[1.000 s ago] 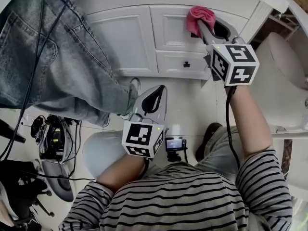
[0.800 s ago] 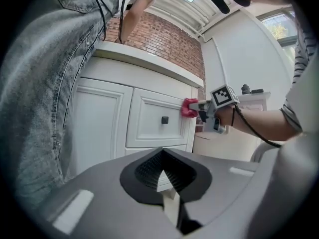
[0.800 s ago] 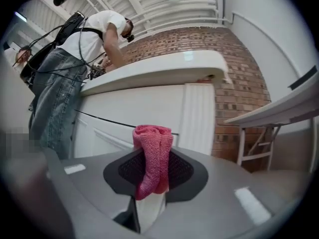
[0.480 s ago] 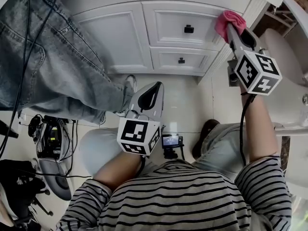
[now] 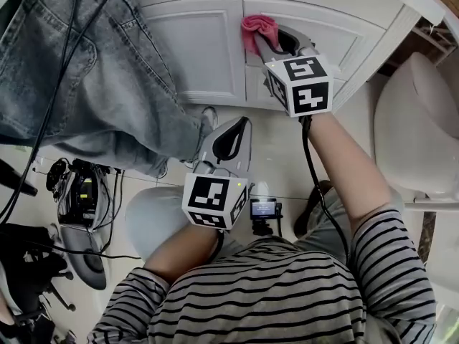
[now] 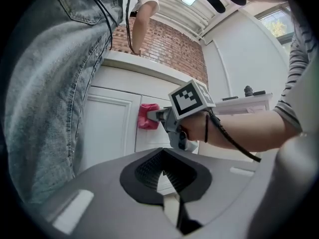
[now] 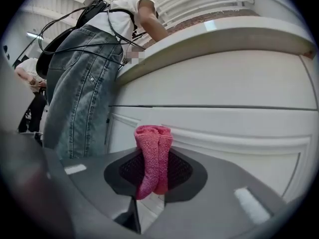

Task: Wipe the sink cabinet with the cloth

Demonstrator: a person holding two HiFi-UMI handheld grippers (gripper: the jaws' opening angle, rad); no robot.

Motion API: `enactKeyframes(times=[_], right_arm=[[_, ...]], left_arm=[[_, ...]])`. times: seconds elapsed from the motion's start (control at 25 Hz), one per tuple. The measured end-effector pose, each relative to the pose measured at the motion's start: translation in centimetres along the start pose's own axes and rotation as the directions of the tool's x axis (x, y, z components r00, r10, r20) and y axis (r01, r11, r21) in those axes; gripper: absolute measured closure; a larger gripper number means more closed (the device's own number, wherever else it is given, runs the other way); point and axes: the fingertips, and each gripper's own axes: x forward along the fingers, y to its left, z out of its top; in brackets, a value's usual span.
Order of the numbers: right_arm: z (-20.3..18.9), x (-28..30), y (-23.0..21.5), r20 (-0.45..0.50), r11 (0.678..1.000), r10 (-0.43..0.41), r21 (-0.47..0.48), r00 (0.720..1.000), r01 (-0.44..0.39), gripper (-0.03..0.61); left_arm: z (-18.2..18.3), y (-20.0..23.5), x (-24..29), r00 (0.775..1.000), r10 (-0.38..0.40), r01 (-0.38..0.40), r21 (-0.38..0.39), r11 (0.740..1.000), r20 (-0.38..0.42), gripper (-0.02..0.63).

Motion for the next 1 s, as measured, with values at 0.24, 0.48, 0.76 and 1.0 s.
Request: enactKeyframes(times=[0.24,0.48,0.76,1.0], right_arm=[[-2.0,-3.5,-4.4,-0.047,0.996,-0.084,0.002,0.995,0.085,0.489],[-2.1,-8.1,-9.0,-0.019,0.991,-0.136,0.010,0.991,0.136,0.489],[-4.9,-13.4,-16.8,-0.076,0.952,-0.296,0.059,0.952,0.301,0.491],[-6.0,-16.3,-17.9,-0.099,0.922,-0.356,0.122,0.929,0.367,0.492]], left_arm=[[-0.2,-0.6,0.3,1.000,-0.025,0.025,0.007,1.000,-0.004,0.614],[-0.9,-1.2,1.3,0.999,-0.032,0.032,0.026,0.999,-0.029,0.614],[-1.5,-2.0,2.0,0.998,-0.033,0.035,0.042,0.998,-0.050,0.614],[-0.5,-2.4,1.7,0.998,-0.053,0.053,0.020,0.998,-0.018,0.614]])
